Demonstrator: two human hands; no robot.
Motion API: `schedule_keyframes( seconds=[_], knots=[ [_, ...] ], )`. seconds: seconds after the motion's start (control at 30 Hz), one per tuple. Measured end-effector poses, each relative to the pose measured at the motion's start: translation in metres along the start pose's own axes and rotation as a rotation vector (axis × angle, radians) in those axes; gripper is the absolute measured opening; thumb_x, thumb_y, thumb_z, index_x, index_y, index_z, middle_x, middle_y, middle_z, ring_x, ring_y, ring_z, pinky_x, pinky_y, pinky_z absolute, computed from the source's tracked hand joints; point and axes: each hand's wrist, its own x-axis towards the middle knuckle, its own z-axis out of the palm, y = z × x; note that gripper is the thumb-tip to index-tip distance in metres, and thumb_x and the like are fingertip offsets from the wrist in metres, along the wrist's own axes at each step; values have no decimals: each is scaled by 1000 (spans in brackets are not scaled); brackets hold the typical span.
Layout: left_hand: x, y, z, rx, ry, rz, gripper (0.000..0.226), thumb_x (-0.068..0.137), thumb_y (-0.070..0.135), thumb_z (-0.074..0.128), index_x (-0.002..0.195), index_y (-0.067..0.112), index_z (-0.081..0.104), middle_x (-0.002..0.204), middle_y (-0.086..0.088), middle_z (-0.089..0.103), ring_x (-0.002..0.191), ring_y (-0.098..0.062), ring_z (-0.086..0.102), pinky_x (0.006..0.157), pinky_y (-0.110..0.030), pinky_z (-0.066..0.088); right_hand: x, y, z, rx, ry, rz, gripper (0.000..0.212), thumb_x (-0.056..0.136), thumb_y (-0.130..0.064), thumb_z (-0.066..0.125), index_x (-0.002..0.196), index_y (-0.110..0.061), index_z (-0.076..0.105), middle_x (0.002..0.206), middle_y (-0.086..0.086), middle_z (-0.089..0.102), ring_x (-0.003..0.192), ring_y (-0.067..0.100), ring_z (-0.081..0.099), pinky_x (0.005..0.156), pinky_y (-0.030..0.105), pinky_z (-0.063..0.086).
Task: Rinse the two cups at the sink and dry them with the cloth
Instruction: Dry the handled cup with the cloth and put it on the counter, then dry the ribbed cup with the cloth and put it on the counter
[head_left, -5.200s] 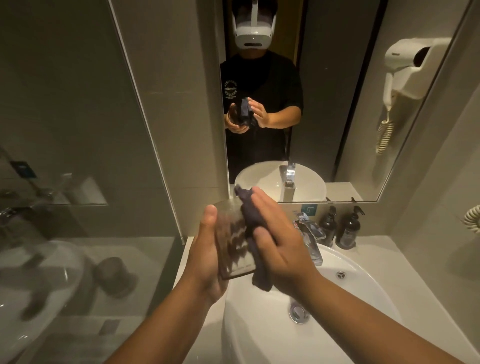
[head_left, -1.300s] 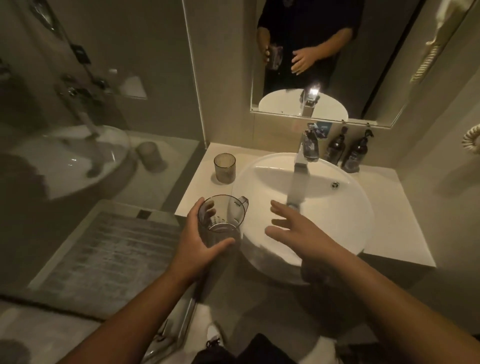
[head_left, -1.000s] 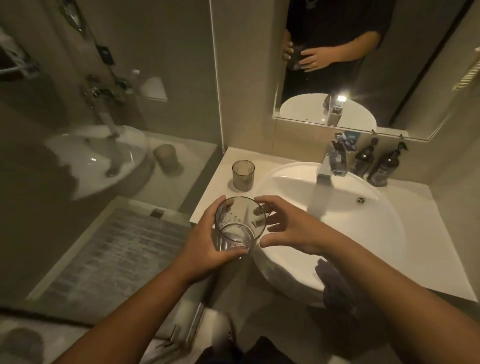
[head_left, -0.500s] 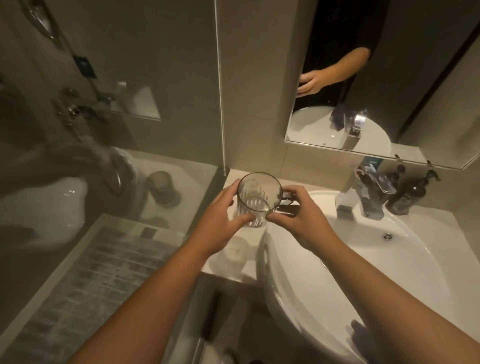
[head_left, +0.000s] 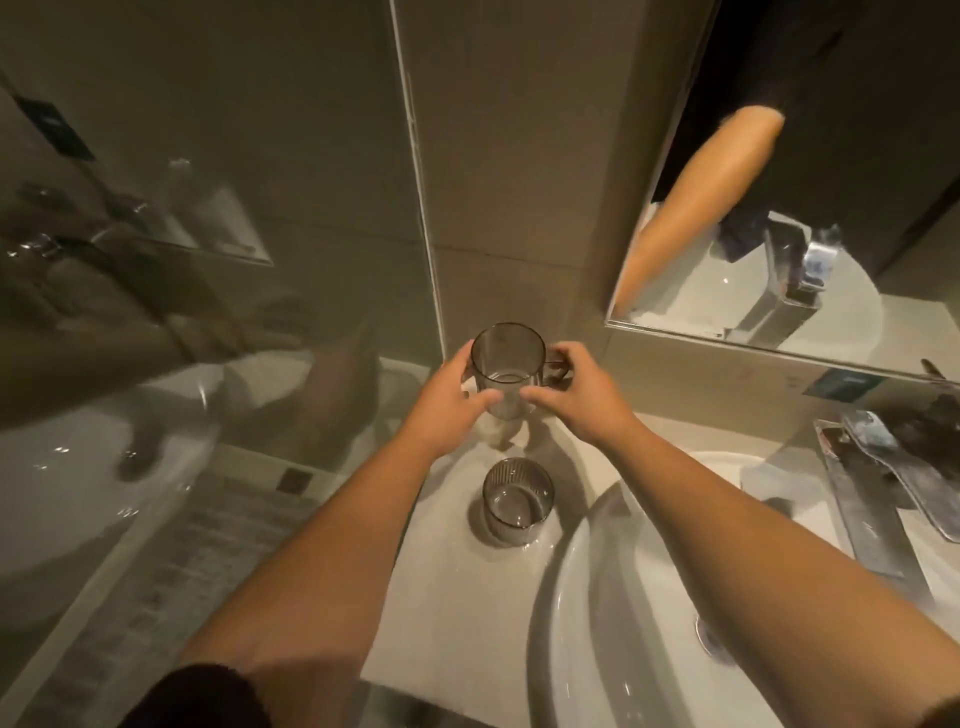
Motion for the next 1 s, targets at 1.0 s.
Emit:
schedule_keyframes(
  seconds=[1.0],
  knots=[
    [35, -58, 24, 110, -30, -151, 75, 86, 12, 70, 150, 28, 34, 134, 8, 54, 129, -12, 49, 86, -7, 36, 22, 58, 28, -38, -103, 160, 81, 72, -32, 83, 138, -16, 39, 121, 3, 63, 107, 19, 64, 96, 37, 49]
  ],
)
